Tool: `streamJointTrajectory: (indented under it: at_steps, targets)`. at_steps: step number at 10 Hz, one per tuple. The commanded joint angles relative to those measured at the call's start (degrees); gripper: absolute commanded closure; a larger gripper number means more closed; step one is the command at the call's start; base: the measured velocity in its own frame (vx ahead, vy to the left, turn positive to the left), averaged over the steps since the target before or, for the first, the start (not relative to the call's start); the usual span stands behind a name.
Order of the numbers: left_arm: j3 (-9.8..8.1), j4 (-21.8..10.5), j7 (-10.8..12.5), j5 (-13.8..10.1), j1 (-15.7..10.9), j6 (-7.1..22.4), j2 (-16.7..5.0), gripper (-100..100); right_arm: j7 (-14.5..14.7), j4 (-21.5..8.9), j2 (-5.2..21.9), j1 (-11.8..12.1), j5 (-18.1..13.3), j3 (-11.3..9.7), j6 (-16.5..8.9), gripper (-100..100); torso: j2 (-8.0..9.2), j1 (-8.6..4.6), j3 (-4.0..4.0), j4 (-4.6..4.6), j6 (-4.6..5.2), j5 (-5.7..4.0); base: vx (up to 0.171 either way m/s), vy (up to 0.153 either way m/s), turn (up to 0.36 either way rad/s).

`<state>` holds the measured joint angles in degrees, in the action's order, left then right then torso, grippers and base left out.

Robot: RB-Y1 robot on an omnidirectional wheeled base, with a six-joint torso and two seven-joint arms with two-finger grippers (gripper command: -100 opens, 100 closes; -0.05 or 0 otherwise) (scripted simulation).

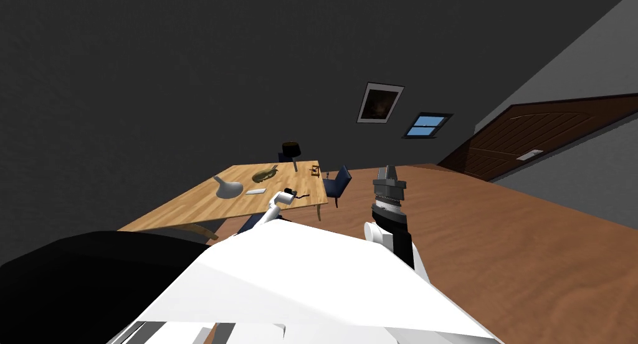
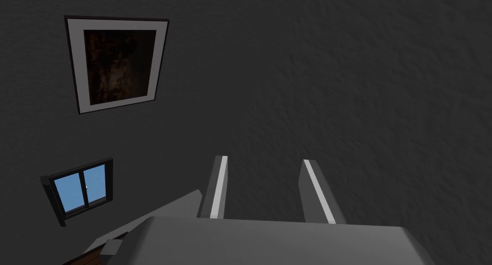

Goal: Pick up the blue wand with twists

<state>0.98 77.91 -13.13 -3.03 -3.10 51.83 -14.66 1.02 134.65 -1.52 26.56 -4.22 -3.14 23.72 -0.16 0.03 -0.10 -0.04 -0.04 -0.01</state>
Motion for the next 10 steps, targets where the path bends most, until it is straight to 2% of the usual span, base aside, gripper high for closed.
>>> streamJointTrajectory:
  at_steps: [1, 2, 5, 6, 7, 10]
  targets:
    - [0.00, 0.0, 0.0, 0.0, 0.0, 0.0, 0.0, 0, 0.0, 0.0, 0.0, 0.0, 0.0, 0.0, 0.0, 0, 0.00, 0.00, 0.00, 0.00, 0.00, 0.00, 0.006, 0.001, 0.002]
    - [0.02, -2.0, 0.2, 0.3, -0.2, -1.9, 0.2, -100, 0.0, 0.0, 0.0, 0.0, 0.0, 0.0, 0.0, 0, 0.10, -0.02, 0.06, 0.03, 0.00, 0.00, 0.023, 0.009, -0.025]
    - [0.05, -4.6, 0.5, 0.7, -0.4, -4.3, 0.5, -100, 0.0, 0.0, 0.0, 0.0, 0.0, 0.0, 0.0, 0, 0.05, 0.04, 0.04, 0.02, 0.00, 0.01, 0.033, 0.015, -0.015]
    - [0.03, -4.0, 0.4, 0.6, -0.3, -3.7, 0.4, -100, 0.0, 0.0, 0.0, 0.0, 0.0, 0.0, 0.0, 0, 0.06, 0.02, 0.04, 0.02, 0.00, 0.00, 0.014, 0.003, -0.003]
    - [0.03, -4.2, 0.5, 0.6, -0.3, -3.9, 0.4, 100, 0.0, 0.0, 0.0, 0.0, 0.0, 0.0, 0.0, 0, 0.11, -0.01, 0.07, 0.03, 0.00, 0.00, 0.000, 0.000, 0.000]
    - [0.02, -4.1, 0.5, 0.6, -0.4, -3.9, 0.4, 100, 0.0, 0.0, 0.0, 0.0, 0.0, 0.0, 0.0, 0, 0.05, 0.05, 0.01, -0.02, 0.03, 0.05, 0.000, 0.000, 0.000]
